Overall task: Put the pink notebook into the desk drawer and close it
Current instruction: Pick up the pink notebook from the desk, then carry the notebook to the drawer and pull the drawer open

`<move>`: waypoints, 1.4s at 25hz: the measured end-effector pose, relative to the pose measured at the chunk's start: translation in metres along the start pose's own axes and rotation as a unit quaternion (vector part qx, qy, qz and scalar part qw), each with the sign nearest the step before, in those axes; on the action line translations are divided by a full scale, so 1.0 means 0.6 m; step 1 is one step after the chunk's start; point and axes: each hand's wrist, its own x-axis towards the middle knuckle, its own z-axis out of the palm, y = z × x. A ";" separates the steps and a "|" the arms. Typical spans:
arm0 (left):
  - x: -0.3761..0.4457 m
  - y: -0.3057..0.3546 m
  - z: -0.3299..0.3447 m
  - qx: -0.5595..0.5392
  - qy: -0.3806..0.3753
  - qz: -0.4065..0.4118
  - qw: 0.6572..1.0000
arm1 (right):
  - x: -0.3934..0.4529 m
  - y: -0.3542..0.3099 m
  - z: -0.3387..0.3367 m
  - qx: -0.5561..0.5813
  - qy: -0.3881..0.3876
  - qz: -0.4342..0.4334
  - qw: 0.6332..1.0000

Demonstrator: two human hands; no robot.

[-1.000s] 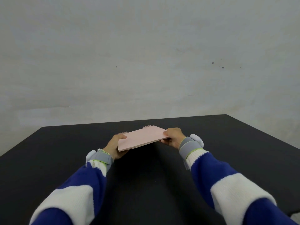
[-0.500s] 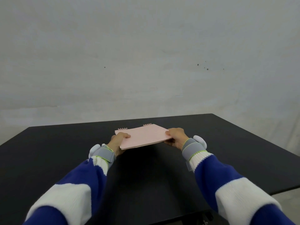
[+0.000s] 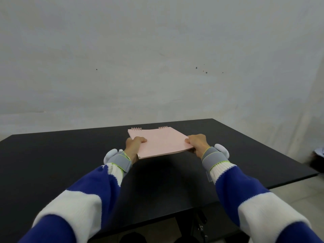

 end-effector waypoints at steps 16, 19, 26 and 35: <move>-0.061 -0.058 0.173 0.040 -0.008 0.059 0.997 | -0.002 0.051 -0.196 -0.084 0.141 -0.074 0.984; -0.071 -0.071 0.200 0.052 -0.011 0.063 0.997 | 0.000 0.068 -0.225 -0.092 0.156 -0.088 0.979; -0.086 -0.106 0.243 0.092 -0.013 0.084 0.992 | -0.004 0.098 -0.270 -0.133 0.175 -0.109 0.969; -0.099 -0.149 0.278 0.160 -0.050 0.107 0.980 | -0.010 0.149 -0.306 -0.191 0.196 -0.115 0.955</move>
